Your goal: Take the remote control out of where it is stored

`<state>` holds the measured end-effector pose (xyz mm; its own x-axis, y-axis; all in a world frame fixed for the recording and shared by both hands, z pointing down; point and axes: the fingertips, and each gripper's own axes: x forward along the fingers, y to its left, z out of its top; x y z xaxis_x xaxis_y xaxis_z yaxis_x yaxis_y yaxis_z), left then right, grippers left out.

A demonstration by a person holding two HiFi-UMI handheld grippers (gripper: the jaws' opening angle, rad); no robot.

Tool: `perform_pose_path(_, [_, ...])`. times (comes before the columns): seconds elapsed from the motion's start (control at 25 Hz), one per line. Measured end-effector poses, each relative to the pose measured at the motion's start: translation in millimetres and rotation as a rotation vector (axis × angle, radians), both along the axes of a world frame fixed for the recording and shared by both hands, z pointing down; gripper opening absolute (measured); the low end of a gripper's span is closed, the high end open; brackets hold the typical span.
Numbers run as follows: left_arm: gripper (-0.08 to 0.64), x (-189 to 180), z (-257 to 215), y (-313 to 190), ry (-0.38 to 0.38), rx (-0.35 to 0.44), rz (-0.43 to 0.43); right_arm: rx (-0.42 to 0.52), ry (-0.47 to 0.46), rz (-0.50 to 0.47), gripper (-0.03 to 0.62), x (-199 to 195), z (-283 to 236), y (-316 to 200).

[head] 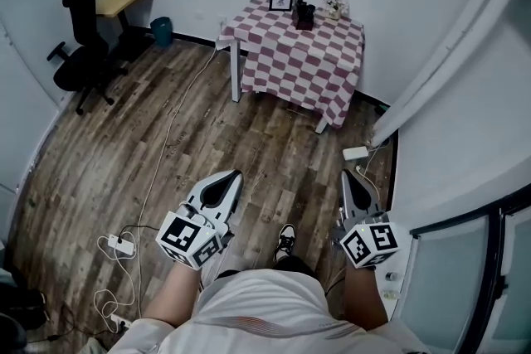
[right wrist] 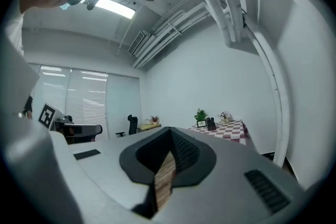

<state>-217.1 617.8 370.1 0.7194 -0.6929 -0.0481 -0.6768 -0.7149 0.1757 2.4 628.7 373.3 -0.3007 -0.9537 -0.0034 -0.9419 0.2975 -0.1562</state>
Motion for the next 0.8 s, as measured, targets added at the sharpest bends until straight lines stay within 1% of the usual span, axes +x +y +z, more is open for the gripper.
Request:
perform_pose_path(0.16, [0.009,14.8,-4.2,-40.4,-0.008,0.008,-0.030,-0.005,-0.009,-0.028,0.012,15.2,-0.2,-47.7])
perform_pose_path(0.4, [0.009,47.7,-9.0,-97.8,-0.018,-0.002,-0.080,-0.014,-0.019,-0.078,0.012,48.8,-3.9,-117.9])
perform_pose_path(0.64, [0.009,95.4,-10.1,-159.2,-0.027,-0.017,-0.115,-0.035,-0.036,-0.115,0.012,97.1,4.2,-185.8])
perform_pose_path(0.8, [0.009,127.9,-5.7,-190.0,-0.042,-0.030,-0.126,-0.050,-0.057,-0.132,0.012,127.8,13.7,-223.0])
